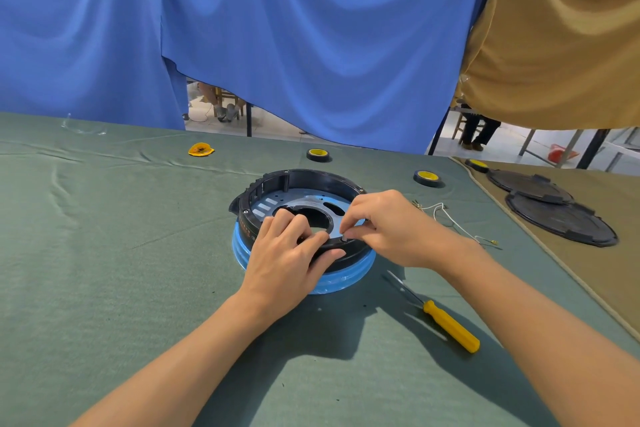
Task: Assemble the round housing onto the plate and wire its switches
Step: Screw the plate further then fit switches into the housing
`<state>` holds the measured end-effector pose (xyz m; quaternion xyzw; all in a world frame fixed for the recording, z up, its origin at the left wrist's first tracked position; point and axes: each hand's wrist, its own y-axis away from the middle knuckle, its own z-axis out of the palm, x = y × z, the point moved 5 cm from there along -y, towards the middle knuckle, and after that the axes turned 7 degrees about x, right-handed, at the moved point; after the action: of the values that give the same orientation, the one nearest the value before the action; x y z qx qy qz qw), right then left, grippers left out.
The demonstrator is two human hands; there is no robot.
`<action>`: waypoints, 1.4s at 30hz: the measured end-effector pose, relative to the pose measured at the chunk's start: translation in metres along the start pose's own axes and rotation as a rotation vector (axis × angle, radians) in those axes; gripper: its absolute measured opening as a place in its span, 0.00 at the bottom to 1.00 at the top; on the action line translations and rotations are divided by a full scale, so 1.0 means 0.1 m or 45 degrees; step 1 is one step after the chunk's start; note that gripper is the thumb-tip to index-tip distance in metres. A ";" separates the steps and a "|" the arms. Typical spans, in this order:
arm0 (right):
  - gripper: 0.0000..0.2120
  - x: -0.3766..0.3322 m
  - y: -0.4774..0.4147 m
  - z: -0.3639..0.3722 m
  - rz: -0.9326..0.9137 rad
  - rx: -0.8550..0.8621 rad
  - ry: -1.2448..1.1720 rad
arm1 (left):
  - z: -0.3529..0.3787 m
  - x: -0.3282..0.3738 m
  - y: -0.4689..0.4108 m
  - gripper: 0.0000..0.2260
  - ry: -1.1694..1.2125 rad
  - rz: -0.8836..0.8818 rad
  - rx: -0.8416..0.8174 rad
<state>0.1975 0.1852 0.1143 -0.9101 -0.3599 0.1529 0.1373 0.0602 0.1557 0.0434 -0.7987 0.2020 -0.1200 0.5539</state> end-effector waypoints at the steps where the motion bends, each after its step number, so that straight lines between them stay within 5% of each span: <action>1: 0.07 0.00 -0.01 0.01 -0.005 -0.014 0.013 | 0.00 0.00 0.00 0.17 0.001 -0.003 0.002; 16: 0.09 -0.07 0.07 0.05 -0.172 0.012 0.105 | -0.02 0.01 0.03 0.18 0.020 0.000 0.021; 24: 0.15 0.02 0.22 0.07 -0.012 0.136 -0.041 | -0.01 0.02 0.02 0.17 0.008 0.004 0.007; 29: 0.15 0.07 0.32 0.09 0.214 0.428 -0.201 | -0.06 0.14 0.04 0.11 -0.027 0.130 0.026; 33: 0.15 0.27 0.58 0.19 0.765 0.855 -0.470 | -0.05 0.19 0.05 0.12 -0.014 0.177 -0.094; 38: 0.14 0.37 0.75 0.42 1.072 0.889 -0.735 | -0.03 0.16 0.06 0.25 -0.038 0.166 -0.312; 42: 0.10 0.72 0.75 0.21 1.071 0.905 -0.461 | -0.06 0.16 0.08 0.29 -0.064 0.204 -0.394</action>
<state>0.2855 0.1860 0.0550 -0.8322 0.0886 0.4590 0.2981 0.0701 0.1410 0.0372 -0.8586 0.2670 -0.0230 0.4370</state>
